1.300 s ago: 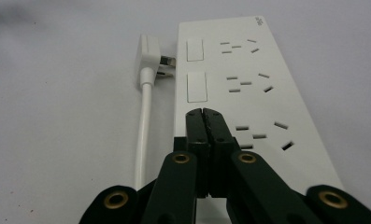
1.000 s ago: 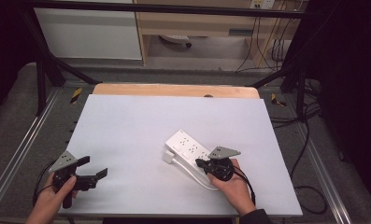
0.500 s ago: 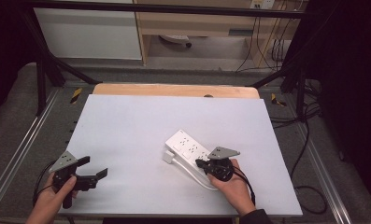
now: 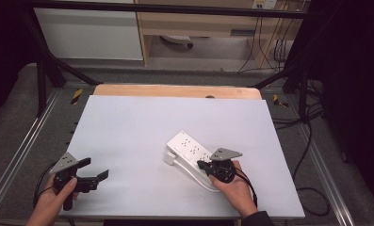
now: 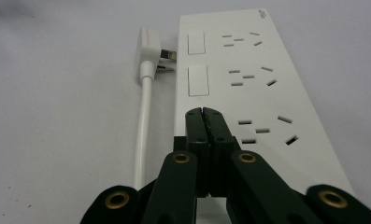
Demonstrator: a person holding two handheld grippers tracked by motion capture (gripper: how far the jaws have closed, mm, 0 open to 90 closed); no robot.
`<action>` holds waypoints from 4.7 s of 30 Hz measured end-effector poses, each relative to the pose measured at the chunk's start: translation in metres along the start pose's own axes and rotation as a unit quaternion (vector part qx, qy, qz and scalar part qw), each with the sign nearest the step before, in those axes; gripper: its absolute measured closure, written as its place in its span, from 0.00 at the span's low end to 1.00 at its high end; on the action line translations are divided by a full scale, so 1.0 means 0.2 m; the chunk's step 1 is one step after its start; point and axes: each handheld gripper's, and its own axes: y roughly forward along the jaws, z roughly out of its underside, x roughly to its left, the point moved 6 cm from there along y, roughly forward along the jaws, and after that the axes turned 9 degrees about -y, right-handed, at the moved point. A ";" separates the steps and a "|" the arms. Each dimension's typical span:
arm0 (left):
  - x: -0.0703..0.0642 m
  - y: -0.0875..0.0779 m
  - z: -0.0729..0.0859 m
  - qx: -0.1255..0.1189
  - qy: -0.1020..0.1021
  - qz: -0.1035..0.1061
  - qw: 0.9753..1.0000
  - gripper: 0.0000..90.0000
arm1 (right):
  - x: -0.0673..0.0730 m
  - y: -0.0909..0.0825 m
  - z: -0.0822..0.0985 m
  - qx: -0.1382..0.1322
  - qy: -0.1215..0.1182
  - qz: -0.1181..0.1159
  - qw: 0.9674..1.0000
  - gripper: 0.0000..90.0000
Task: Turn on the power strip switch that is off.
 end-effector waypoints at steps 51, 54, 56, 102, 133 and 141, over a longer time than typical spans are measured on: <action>0.00 0.00 0.00 0.003 0.002 -0.001 1.000 0.09 | 0.00 0.01 0.01 0.003 -0.011 -0.001 1.000 1.00; 0.00 0.00 0.00 0.003 0.002 -0.001 1.000 0.09 | 0.00 0.01 0.01 0.003 -0.012 0.000 1.000 1.00; 0.00 0.00 0.00 0.004 0.002 -0.001 1.000 0.09 | 0.00 0.01 0.01 0.003 -0.018 0.002 1.000 1.00; 0.00 0.01 0.00 0.002 0.001 0.000 1.000 0.09 | -0.07 -0.07 -0.05 -0.056 0.017 0.025 0.998 0.87; 0.00 0.00 0.00 0.001 0.000 0.000 1.000 0.09 | -0.18 -0.15 -0.10 -0.078 0.077 0.098 0.989 0.09; 0.00 0.00 0.00 0.001 0.000 -0.001 1.000 0.09 | -0.21 -0.19 -0.13 -0.088 0.080 0.121 0.985 0.04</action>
